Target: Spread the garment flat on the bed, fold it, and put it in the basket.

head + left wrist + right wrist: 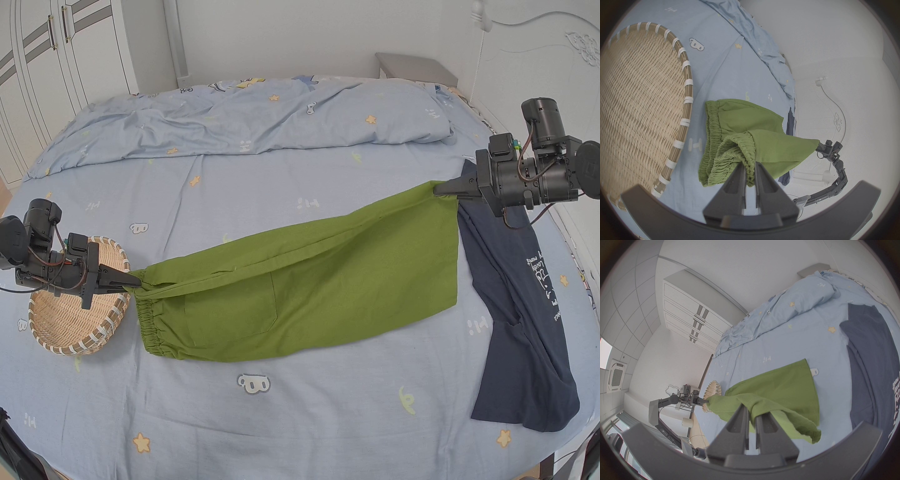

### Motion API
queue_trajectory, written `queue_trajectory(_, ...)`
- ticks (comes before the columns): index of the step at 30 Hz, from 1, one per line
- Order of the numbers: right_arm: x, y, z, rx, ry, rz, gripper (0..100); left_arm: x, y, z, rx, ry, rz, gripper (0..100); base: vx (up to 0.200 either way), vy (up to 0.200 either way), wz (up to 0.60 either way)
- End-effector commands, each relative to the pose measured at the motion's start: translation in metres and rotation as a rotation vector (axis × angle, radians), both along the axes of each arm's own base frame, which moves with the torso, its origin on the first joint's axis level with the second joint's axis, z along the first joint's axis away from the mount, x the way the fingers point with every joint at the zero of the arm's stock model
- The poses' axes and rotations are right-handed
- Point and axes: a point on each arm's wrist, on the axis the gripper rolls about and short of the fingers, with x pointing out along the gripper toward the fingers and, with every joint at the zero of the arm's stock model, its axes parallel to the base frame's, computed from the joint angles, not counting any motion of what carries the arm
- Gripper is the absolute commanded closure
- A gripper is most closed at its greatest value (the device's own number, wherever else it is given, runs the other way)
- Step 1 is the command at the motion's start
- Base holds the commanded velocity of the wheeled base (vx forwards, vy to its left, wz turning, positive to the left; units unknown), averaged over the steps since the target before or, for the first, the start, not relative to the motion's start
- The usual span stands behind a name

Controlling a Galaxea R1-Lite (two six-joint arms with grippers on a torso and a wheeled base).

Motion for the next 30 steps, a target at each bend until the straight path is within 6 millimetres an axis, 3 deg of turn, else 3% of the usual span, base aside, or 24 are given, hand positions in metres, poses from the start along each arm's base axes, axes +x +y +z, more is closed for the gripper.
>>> queue_trajectory(1,0.020,-0.002,-0.005,-0.001,-0.005,-0.015,100,0.008,0.005,-0.004,-0.002,0.005,0.011,100,0.000,0.000,0.00)
queue_trajectory(17,0.055,-0.009,-0.028,-0.017,-0.024,-0.037,100,0.030,0.006,-0.009,0.000,-0.002,-0.004,100,0.000,0.000,0.00)
queue_trajectory(30,0.065,-0.005,-0.040,-0.017,-0.024,-0.031,100,0.039,0.006,-0.014,-0.001,0.004,-0.008,100,0.000,0.000,0.00)
